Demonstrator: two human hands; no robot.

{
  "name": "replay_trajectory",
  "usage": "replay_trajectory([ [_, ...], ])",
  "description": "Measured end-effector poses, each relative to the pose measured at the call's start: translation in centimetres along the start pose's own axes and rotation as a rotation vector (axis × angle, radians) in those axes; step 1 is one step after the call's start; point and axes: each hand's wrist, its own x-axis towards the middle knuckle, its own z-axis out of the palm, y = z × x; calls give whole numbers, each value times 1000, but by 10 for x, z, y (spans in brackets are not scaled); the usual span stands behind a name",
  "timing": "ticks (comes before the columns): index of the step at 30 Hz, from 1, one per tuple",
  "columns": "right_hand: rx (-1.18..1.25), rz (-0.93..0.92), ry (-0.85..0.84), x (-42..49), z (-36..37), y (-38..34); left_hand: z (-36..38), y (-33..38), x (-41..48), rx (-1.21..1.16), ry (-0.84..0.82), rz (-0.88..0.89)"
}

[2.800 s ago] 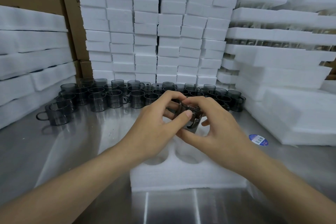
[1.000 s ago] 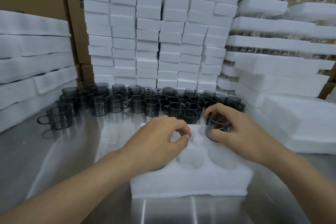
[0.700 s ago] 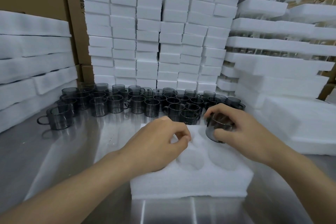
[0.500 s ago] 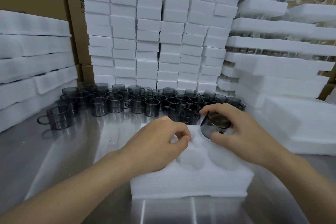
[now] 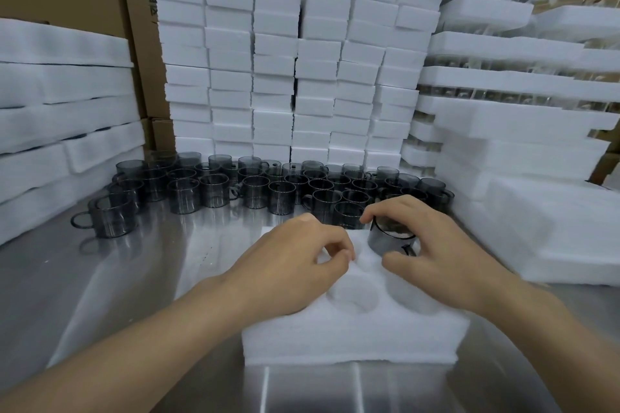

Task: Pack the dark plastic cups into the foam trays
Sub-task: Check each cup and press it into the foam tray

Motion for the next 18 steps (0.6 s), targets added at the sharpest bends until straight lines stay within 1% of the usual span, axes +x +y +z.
replay_trajectory([
  [3,-7,-33,65,1,0,3,1,-1,1,6,0,2],
  [8,-43,-36,88,1,3,6,2,-1,1,4,7,4],
  [10,19,-11,104,1,4,5,2,-2,0,-1,5,2],
  [14,54,24,8,1,3,4,1,0,0,-8,1,-4],
  [18,100,61,-21,0,0,2,1,1,-1,0,-2,-7],
])
